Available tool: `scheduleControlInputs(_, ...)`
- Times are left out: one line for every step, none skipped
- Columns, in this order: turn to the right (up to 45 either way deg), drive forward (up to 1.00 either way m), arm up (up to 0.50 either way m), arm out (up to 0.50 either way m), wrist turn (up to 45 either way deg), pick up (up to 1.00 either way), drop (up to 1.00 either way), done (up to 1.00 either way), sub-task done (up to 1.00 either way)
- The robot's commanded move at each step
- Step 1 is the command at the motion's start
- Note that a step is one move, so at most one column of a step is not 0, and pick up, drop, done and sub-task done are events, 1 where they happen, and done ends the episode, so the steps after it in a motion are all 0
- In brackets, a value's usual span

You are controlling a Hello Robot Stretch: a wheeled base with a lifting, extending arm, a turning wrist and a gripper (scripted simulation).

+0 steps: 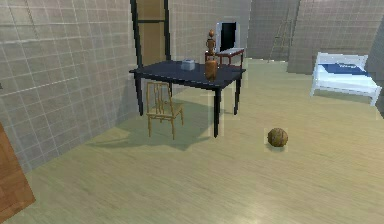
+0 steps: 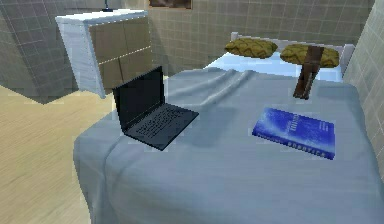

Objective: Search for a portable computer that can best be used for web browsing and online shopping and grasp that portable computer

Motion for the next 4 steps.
scheduleControlInputs(0.0, 0.00, 0.36, 0.00, 0.0, 0.00, 0.00, 0.00, 0.00)
scheduleControlInputs(0.0, 0.00, 0.00, 0.48, 0.0, 0.00, 0.00, 0.00, 0.00)
scheduleControlInputs(0.0, 0.00, 0.00, 0.00, 45.0, 0.00, 0.00, 0.00, 0.00)
scheduleControlInputs(0.0, 0.00, 0.00, 0.00, 45.0, 0.00, 0.00, 0.00, 0.00)
